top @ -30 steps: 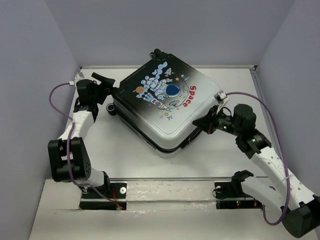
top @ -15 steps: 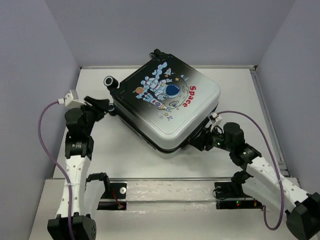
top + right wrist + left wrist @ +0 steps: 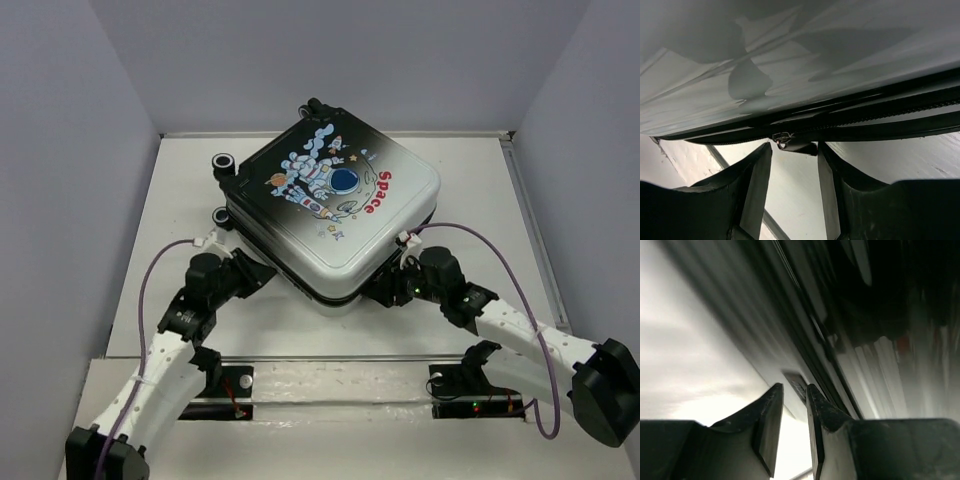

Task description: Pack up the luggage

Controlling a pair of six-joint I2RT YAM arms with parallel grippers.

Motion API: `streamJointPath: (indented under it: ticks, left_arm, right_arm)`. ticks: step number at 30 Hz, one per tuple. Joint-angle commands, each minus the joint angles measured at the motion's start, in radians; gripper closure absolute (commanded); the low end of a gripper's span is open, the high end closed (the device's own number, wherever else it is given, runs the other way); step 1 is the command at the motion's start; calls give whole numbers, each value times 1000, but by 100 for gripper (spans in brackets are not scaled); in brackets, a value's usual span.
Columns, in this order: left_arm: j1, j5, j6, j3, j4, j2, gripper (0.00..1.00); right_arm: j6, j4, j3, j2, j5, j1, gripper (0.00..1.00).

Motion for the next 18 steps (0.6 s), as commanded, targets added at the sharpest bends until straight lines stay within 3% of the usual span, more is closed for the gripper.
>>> streamJointPath:
  ticks: [1, 3, 6, 12, 18]
  left_arm:
    - [-256, -141, -112, -39, 66, 48, 64]
    - [-375, -207, -154, -59, 100, 73, 65]
    - [-465, -257, -188, -76, 134, 103, 66]
    - [-533, -295, -192, -50, 163, 143, 68]
    - [-617, -330, -176, 4, 217, 231, 68]
  right_arm:
    - [-8, 158, 26, 16, 75, 21, 53]
    - [-5, 181, 18, 15, 97, 30, 54]
    - [0, 178, 1, 3, 144, 53, 54]
    - [-19, 137, -11, -80, 224, 63, 54]
    - [-49, 151, 9, -42, 227, 63, 54]
